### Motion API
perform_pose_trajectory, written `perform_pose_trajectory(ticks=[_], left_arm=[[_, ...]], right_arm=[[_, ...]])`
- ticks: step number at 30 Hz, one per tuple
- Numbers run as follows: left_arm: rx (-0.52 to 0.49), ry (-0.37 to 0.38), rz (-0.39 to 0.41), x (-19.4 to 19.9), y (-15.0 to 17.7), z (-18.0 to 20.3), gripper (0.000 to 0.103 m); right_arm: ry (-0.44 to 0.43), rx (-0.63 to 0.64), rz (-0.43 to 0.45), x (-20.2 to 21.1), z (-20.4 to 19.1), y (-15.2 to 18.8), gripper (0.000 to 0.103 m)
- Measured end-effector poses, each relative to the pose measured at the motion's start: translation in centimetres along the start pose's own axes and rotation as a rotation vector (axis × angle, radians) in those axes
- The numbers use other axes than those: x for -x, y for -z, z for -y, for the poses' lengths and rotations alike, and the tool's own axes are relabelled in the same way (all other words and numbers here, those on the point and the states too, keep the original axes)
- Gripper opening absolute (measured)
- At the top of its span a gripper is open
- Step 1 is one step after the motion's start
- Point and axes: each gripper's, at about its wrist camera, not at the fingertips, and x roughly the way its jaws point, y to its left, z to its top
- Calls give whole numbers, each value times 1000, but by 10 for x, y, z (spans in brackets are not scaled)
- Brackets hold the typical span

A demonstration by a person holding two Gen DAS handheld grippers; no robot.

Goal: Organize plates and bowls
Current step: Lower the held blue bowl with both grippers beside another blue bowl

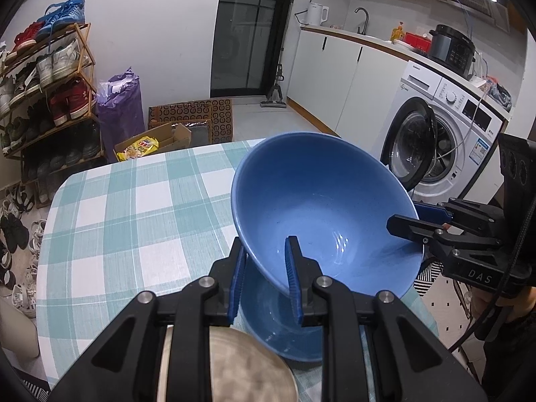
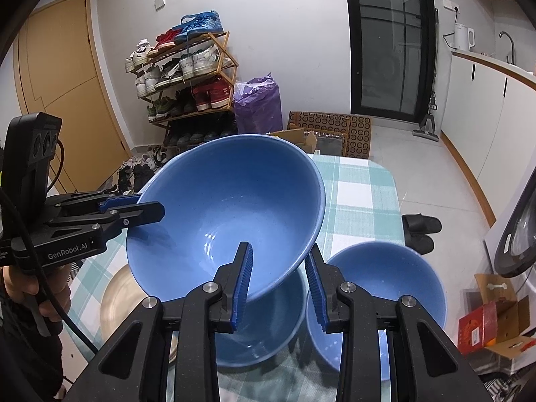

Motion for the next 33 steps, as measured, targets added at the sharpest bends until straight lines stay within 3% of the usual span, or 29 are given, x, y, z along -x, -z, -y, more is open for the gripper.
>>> perform_pose_trajectory(ticks=[33], left_arm=[[21,-11,-74,-23,46,-4,21]], right_arm=[[-13,-9,-83,-34,-7,53,33]])
